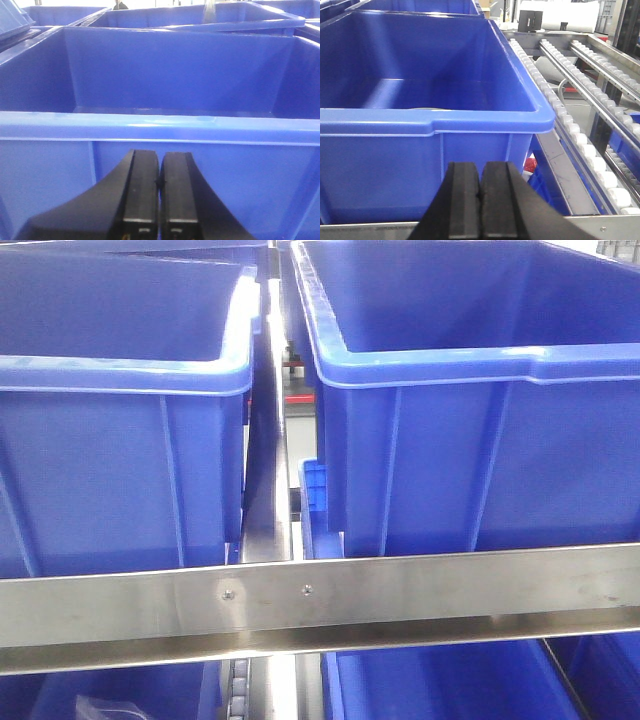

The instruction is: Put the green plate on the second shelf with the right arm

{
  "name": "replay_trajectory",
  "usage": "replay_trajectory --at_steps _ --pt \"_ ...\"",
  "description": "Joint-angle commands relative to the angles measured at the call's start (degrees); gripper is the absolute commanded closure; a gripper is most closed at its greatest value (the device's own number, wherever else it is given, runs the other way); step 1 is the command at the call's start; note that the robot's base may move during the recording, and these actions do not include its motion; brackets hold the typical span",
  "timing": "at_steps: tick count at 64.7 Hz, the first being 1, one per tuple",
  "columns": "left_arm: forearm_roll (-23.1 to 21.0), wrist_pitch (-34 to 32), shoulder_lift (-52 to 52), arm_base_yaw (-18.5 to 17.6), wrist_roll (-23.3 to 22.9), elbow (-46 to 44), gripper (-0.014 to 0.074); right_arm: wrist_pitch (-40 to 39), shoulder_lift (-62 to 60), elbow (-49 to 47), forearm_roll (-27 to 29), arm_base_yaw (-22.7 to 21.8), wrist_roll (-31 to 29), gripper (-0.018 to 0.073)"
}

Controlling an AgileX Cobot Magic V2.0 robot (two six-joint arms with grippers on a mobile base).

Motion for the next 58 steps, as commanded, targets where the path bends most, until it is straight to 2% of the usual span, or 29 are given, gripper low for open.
replay_trajectory --at_steps 1,58 --pt "0.0 -4.7 -1.0 -0.1 -0.1 2.4 0.0466 -4.4 0.5 -1.0 -0.7 -0.3 -0.2 0.0511" --pt "0.0 -4.7 -1.0 -0.1 -0.1 2.4 0.0466 -4.5 0.5 -1.0 -0.7 -0.3 -0.2 0.0511"
